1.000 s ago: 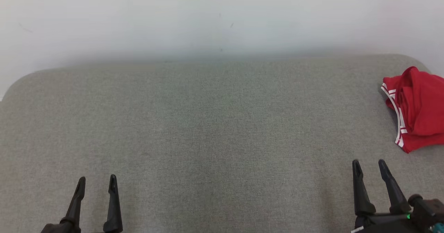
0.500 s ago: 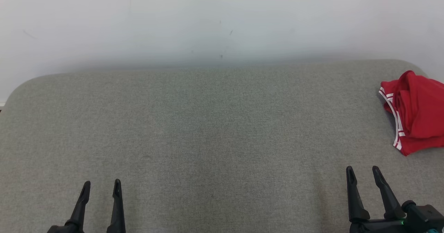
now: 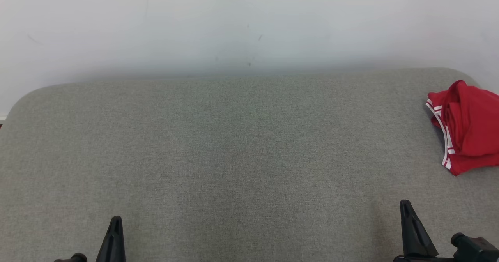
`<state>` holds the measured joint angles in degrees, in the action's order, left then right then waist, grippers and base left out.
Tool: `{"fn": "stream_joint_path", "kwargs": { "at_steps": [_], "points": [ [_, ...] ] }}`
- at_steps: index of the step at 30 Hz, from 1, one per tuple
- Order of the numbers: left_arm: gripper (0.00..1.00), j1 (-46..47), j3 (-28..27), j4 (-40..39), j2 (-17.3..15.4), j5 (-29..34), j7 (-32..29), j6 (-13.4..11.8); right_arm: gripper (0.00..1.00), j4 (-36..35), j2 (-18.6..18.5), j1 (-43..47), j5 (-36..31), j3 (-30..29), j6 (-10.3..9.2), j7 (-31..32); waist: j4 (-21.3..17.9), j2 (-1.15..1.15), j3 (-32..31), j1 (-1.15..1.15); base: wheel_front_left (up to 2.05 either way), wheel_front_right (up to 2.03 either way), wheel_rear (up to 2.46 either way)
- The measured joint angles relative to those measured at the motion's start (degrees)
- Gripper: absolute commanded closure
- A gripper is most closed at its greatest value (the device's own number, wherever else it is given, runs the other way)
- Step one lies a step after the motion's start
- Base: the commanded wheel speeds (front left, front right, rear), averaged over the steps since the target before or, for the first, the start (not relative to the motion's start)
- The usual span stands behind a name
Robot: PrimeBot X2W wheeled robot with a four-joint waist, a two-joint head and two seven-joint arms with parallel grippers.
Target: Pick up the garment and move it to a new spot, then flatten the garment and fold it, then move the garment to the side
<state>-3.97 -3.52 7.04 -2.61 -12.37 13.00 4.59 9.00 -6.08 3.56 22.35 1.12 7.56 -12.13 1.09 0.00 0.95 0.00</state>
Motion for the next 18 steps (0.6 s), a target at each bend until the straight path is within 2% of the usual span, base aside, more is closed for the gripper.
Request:
{"fn": "stream_joint_path", "kwargs": {
  "at_steps": [18],
  "points": [
    [1.00,1.71,-0.53,1.51,0.00,-18.94,-4.44,0.56,1.00,1.29,0.36,-2.16,16.83,-1.27,0.00,4.02,-0.17,0.00,-0.13,0.00,0.00,0.00,0.00]
  ]
}}
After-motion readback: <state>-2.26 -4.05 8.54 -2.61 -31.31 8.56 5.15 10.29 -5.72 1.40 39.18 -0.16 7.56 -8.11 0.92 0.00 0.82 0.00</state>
